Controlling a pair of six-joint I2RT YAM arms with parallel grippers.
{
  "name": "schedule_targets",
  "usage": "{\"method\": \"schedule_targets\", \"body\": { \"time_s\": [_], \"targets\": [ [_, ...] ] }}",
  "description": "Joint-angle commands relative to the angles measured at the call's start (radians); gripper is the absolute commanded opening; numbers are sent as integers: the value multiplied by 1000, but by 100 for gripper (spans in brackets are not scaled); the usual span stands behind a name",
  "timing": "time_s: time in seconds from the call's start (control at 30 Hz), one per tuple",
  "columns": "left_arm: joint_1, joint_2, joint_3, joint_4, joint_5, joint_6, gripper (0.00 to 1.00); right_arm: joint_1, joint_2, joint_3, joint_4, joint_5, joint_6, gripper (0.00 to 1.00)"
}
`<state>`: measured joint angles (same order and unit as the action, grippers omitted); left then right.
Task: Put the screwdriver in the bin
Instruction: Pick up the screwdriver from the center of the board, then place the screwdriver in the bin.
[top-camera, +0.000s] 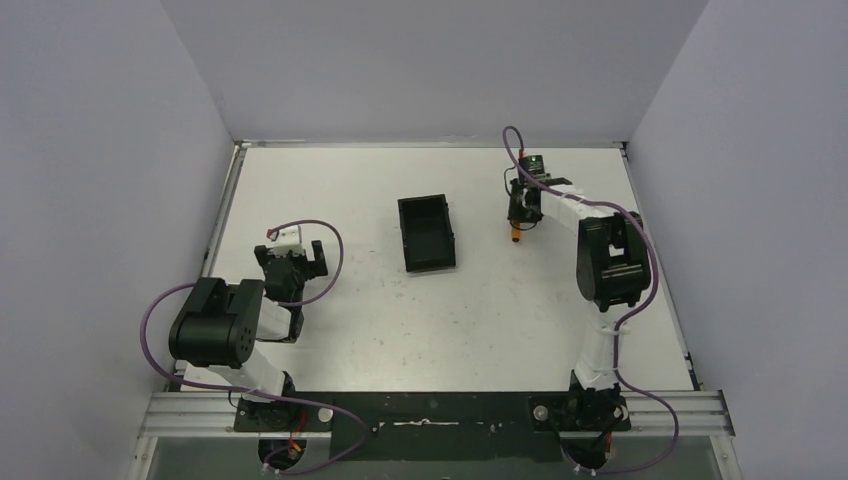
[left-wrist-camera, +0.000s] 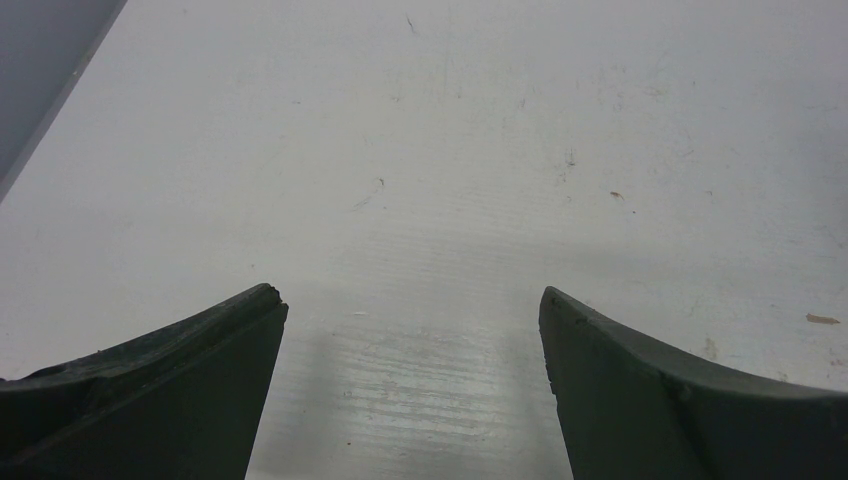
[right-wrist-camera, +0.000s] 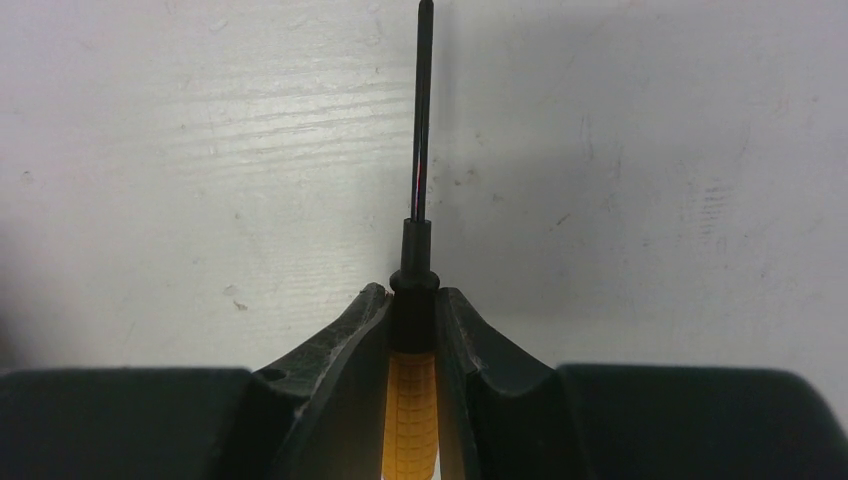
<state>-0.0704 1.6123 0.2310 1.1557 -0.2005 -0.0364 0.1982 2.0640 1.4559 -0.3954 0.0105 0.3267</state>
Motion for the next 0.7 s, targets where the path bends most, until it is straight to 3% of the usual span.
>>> {"method": "schedule_targets", "body": {
  "time_s": [0.0,0.67],
  "targets": [
    [-2,0,24,53,12,6,97,7,-151,56,-35,31,-26,0],
    [-2,0,24,54,12,7,97,15,-261,510,-364,82,-113,0]
  ]
}}
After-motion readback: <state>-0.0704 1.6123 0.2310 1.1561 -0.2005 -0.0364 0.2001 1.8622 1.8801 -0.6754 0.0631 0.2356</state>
